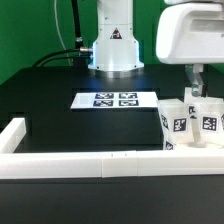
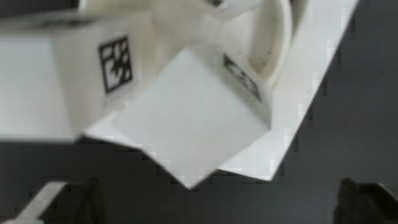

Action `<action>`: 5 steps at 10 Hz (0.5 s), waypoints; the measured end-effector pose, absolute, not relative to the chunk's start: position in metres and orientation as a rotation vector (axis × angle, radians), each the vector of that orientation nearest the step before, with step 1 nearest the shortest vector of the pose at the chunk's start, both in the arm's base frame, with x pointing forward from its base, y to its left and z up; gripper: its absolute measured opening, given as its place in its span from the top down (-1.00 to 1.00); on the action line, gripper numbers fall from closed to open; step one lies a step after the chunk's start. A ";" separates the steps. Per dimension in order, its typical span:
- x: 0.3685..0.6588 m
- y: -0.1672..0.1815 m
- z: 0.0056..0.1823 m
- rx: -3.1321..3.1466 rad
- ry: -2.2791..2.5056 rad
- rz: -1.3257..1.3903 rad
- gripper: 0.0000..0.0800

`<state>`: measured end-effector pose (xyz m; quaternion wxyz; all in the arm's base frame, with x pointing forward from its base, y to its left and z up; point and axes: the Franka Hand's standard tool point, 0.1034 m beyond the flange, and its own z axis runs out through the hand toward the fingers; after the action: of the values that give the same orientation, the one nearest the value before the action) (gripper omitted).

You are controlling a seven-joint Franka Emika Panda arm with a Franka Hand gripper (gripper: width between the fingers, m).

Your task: Assemble stool

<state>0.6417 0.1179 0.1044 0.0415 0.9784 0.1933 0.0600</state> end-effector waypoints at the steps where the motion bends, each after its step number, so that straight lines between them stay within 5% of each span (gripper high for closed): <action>1: 0.641 0.123 0.106 2.923 0.776 0.143 -0.62; 5: 0.640 0.116 0.103 2.777 1.136 0.092 -0.62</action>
Offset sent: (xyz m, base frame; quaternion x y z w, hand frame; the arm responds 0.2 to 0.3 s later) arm 0.0000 0.0000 0.0000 0.0000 0.0000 -0.1938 0.9810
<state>0.6399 0.1164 0.1026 0.0700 0.9229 0.3774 0.0305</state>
